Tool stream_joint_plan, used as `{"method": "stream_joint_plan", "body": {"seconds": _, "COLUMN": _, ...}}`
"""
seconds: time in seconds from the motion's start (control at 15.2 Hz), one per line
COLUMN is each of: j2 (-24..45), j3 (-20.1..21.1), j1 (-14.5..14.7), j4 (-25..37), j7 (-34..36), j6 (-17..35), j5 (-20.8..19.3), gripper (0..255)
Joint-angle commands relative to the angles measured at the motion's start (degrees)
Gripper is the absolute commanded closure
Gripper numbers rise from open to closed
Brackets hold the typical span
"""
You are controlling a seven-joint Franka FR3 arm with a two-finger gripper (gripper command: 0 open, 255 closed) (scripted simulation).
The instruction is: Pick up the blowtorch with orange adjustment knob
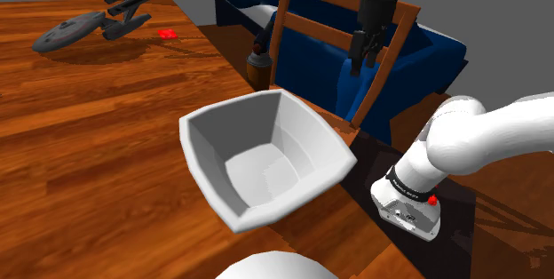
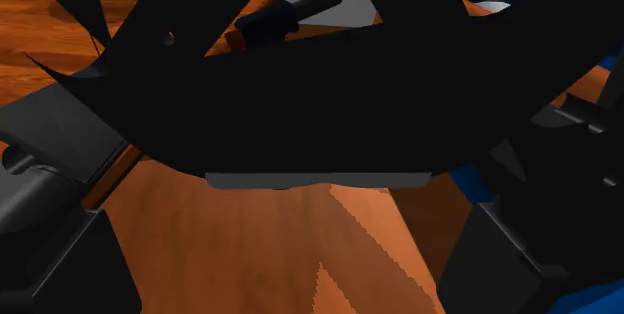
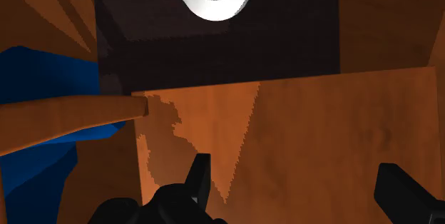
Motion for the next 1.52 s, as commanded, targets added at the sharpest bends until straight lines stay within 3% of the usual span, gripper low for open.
{"method": "stream_joint_plan", "body": {"seconds": 0.0, "j2": 0.0, "j3": 0.0, "j1": 0.0, "j4": 0.0, "j7": 0.0, "j6": 0.0, "j5": 0.0, "gripper": 0}}
{"method": "stream_joint_plan", "body": {"seconds": 0.33, "j2": 7.9, "j3": 6.0, "j1": -2.2, "j4": 3.7, "j7": 12.1, "j6": 7.9, "j5": 2.2, "gripper": 0}}
{"method": "stream_joint_plan", "body": {"seconds": 0.73, "j2": 18.8, "j3": 12.2, "j1": -5.4, "j4": 10.9, "j7": 26.8, "j6": 15.6, "j5": 1.1, "gripper": 0}}
{"method": "stream_joint_plan", "body": {"seconds": 1.06, "j2": 28.7, "j3": 16.2, "j1": -8.3, "j4": 19.0, "j7": 39.6, "j6": 19.8, "j5": -2.9, "gripper": 0}}
{"method": "stream_joint_plan", "body": {"seconds": 1.45, "j2": 41.1, "j3": 19.0, "j1": -10.4, "j4": 31.1, "j7": 55.1, "j6": 21.3, "j5": -10.8, "gripper": 0}}
